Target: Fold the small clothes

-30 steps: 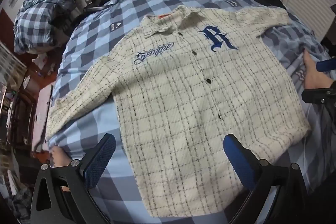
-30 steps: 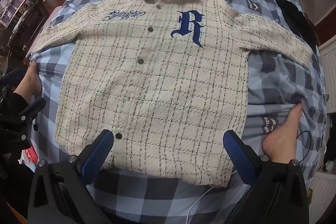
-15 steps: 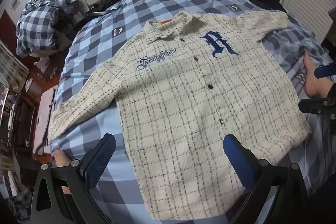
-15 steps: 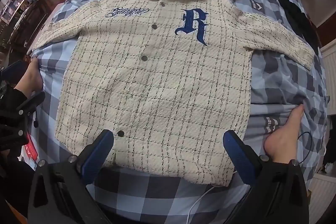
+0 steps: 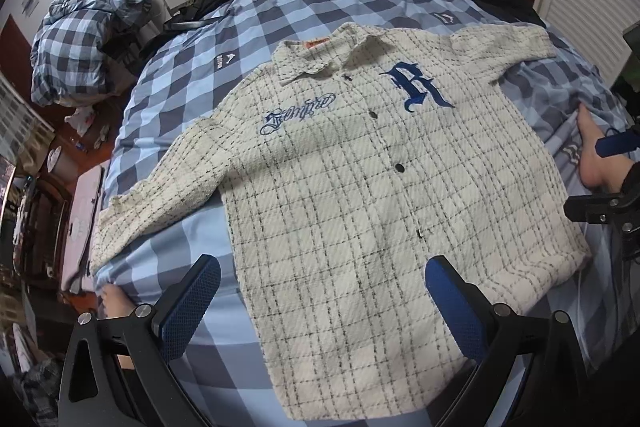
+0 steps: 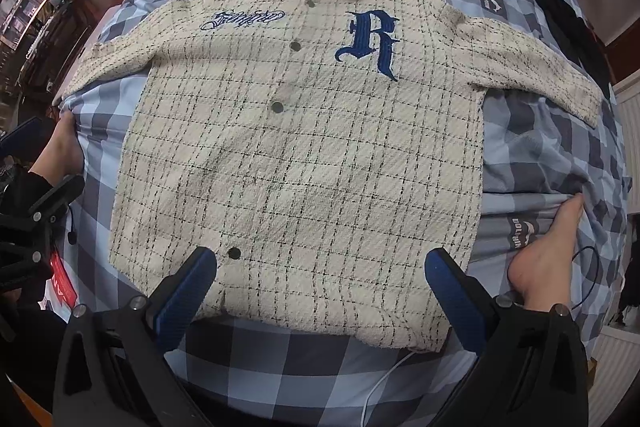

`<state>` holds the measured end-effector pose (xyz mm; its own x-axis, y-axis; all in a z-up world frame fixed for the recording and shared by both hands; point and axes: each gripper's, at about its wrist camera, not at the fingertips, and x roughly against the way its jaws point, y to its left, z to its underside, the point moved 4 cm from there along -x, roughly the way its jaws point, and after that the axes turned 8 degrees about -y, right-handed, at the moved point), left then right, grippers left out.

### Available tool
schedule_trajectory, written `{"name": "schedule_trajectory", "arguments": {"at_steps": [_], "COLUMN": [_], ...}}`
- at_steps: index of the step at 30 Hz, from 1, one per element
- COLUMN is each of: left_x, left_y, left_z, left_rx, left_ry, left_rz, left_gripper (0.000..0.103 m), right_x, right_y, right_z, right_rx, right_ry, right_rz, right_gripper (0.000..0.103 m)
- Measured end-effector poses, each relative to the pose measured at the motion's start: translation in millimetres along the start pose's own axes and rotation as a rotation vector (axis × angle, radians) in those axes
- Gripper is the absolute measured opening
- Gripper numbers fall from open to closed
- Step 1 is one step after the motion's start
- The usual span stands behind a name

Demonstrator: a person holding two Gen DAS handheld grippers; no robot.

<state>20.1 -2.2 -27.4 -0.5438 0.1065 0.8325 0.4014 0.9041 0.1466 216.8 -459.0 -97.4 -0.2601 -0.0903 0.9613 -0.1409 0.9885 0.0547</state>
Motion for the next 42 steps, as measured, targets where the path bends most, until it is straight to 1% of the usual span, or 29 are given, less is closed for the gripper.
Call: {"name": "schedule_trajectory", "arguments": {"at_steps": [42], "left_x": [-2.1], "left_y": [-3.0], "left_z": [2.5], "left_rx": [0.020], "left_ry": [0.019], "left_rz": [0.026], "left_gripper": [0.103], "right_x": [0.0], "right_y": [1.0], "right_z": [-0.4], "right_rx": [-0.006], "right_ry": [0.003], "right_rz": [-0.007], "right_gripper": [0.102]}}
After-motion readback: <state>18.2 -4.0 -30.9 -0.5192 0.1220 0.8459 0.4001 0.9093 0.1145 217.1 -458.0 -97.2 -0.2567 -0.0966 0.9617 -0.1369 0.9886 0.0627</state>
